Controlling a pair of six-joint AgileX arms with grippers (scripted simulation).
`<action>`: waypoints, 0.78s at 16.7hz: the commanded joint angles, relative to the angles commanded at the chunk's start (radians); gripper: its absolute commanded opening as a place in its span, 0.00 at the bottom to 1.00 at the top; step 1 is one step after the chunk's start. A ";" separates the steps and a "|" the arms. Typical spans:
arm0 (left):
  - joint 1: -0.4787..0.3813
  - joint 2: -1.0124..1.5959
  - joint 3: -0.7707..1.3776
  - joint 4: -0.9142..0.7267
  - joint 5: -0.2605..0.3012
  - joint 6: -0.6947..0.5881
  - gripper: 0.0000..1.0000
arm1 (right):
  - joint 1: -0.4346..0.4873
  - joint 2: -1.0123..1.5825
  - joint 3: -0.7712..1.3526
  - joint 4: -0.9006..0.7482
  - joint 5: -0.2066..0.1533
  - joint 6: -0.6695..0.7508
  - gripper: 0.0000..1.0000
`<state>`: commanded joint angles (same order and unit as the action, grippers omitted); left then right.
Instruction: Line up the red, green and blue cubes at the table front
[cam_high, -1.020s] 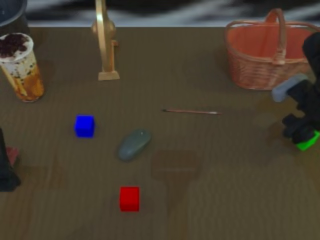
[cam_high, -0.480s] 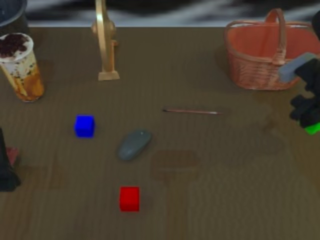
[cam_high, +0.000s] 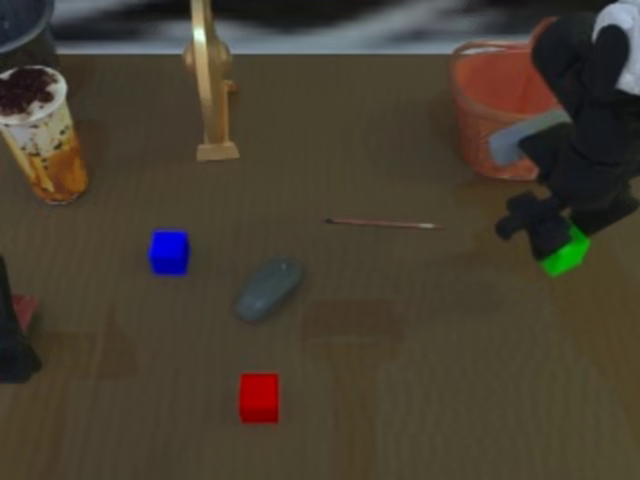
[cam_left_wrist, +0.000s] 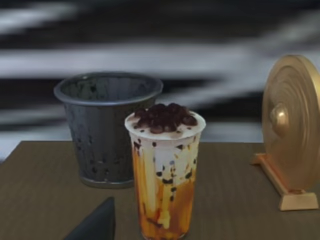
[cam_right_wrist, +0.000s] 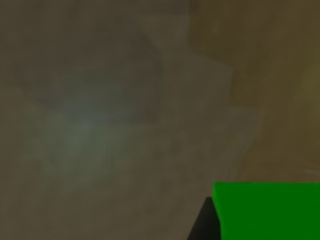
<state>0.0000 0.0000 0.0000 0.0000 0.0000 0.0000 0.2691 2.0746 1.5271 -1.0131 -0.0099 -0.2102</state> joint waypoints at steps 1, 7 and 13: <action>0.000 0.000 0.000 0.000 0.000 0.000 1.00 | 0.044 0.006 0.008 -0.009 0.002 0.079 0.00; 0.000 0.000 0.000 0.000 0.000 0.000 1.00 | 0.332 0.023 0.045 -0.053 0.012 0.632 0.00; 0.000 0.000 0.000 0.000 0.000 0.000 1.00 | 0.559 -0.002 0.065 -0.064 0.028 1.026 0.00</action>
<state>0.0000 0.0000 0.0000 0.0000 0.0000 0.0000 0.8277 2.0721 1.5918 -1.0769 0.0177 0.8156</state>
